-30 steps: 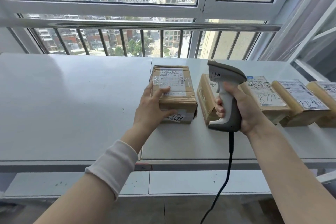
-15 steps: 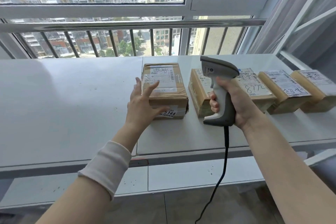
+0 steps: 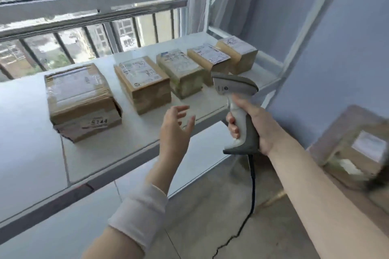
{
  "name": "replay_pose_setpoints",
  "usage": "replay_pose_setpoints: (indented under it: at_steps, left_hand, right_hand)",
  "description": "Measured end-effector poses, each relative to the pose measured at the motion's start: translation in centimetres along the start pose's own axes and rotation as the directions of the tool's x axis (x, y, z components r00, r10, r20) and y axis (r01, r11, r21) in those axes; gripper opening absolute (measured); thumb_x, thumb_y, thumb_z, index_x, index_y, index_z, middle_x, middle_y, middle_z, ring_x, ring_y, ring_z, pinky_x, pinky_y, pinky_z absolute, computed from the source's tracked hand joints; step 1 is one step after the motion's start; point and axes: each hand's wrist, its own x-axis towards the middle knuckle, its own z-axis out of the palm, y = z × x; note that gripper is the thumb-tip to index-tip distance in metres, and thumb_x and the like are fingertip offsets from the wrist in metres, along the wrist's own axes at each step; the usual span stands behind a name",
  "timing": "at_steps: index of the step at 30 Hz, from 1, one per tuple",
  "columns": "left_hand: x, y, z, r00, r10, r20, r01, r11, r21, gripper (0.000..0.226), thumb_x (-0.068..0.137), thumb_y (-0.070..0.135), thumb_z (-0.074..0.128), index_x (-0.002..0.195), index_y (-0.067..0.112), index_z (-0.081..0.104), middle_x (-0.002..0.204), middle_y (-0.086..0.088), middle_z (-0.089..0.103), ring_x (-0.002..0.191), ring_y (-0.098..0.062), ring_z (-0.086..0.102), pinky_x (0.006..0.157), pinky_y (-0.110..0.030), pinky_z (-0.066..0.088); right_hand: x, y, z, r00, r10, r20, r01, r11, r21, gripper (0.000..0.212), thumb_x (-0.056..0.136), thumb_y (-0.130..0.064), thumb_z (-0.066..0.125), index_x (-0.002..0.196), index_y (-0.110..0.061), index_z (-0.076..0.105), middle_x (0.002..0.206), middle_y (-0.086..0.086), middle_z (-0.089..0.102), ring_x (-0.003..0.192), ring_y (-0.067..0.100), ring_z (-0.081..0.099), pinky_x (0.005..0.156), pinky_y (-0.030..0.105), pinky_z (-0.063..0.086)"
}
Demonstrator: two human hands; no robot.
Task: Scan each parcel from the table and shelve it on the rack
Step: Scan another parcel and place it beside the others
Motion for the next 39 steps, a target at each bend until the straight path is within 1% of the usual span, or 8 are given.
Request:
replay_pose_setpoints:
  at_steps: [5,10,16,23,25,30,33,39]
  left_hand:
    - [-5.4,5.1,11.5,0.970,-0.006,0.245,0.012,1.000,-0.022,0.015,0.093,0.019,0.057,0.107,0.021,0.054,0.117,0.002,0.058,0.105,-0.012,0.057,0.083,-0.024,0.044]
    - [-14.0,10.9,25.2,0.876,0.018,0.483,-0.019,1.000,-0.002,0.029,0.092,0.023,0.058,0.120,0.013,0.054,0.120,-0.001,0.059,0.104,-0.012,0.056,0.081,-0.023,0.043]
    - [-26.6,18.4,39.1,0.632,0.050,0.773,-0.084,0.996,0.004,0.043,0.092,0.030,0.059,0.128,0.012,0.048,0.128,-0.002,0.054,0.116,-0.016,0.053,0.086,-0.025,0.042]
    - [-33.4,22.1,50.6,0.432,-0.039,0.901,-0.107,0.990,0.094,0.065,0.088,0.037,0.062,0.140,0.010,0.034,0.141,-0.006,0.043,0.122,-0.023,0.048,0.098,-0.036,0.043]
    - [-33.8,22.5,53.1,0.417,-0.078,0.905,-0.084,0.989,0.124,0.071,0.087,0.041,0.063,0.143,0.010,0.031,0.142,-0.006,0.041,0.118,-0.022,0.049,0.096,-0.035,0.042]
    - [-32.8,22.4,59.4,0.455,-0.175,0.873,-0.099,0.965,0.245,0.083,0.082,0.049,0.066,0.143,0.008,0.029,0.144,-0.011,0.041,0.131,-0.030,0.041,0.105,-0.044,0.038]
    - [-32.8,22.3,62.1,0.467,-0.220,0.856,-0.173,0.927,0.333,0.083,0.082,0.052,0.064,0.142,0.006,0.029,0.141,-0.013,0.041,0.130,-0.031,0.040,0.102,-0.042,0.036]
    - [-33.7,20.2,65.5,0.510,-0.303,0.805,-0.209,0.864,0.458,0.108,0.076,0.052,0.070,0.148,0.001,0.008,0.151,-0.017,0.025,0.140,-0.032,0.026,0.110,-0.043,0.026]
  right_hand:
    - [-9.6,-1.0,-11.4,0.974,-0.084,-0.212,0.097,0.994,0.054,0.037,0.089,-0.036,0.056,0.067,-0.007,0.050,0.054,0.005,0.050,0.038,0.015,0.042,0.038,0.021,0.036]
    - [-21.5,-0.6,-24.3,0.914,-0.123,-0.386,0.147,0.988,0.035,0.038,0.085,-0.038,0.059,0.063,-0.007,0.054,0.055,0.008,0.049,0.039,0.017,0.041,0.039,0.021,0.037]
    - [-36.3,1.2,-37.2,0.720,-0.109,-0.685,0.254,0.960,0.114,0.031,0.091,-0.030,0.056,0.072,-0.006,0.053,0.058,0.008,0.052,0.038,0.016,0.042,0.038,0.020,0.035]
    - [-46.3,2.8,-46.0,0.541,-0.039,-0.840,0.301,0.942,0.150,0.039,0.088,-0.039,0.057,0.069,-0.006,0.052,0.052,0.005,0.051,0.037,0.014,0.043,0.037,0.020,0.037]
    - [-47.5,2.9,-47.8,0.506,-0.008,-0.863,0.295,0.941,0.164,0.040,0.087,-0.041,0.058,0.066,-0.007,0.054,0.058,0.007,0.049,0.037,0.014,0.043,0.038,0.020,0.038]
    - [-47.8,1.8,-52.2,0.458,-0.008,-0.889,0.332,0.929,0.163,0.035,0.091,-0.036,0.055,0.072,-0.007,0.052,0.058,0.005,0.052,0.037,0.013,0.042,0.037,0.020,0.037]
    - [-46.8,1.3,-54.6,0.479,0.014,-0.878,0.281,0.945,0.169,0.037,0.090,-0.039,0.056,0.071,-0.007,0.053,0.060,0.005,0.051,0.040,0.014,0.043,0.039,0.023,0.038]
    - [-45.5,1.5,-58.9,0.499,0.055,-0.865,0.251,0.946,0.205,0.038,0.091,-0.039,0.054,0.069,-0.007,0.052,0.058,0.004,0.051,0.039,0.013,0.042,0.039,0.022,0.039]
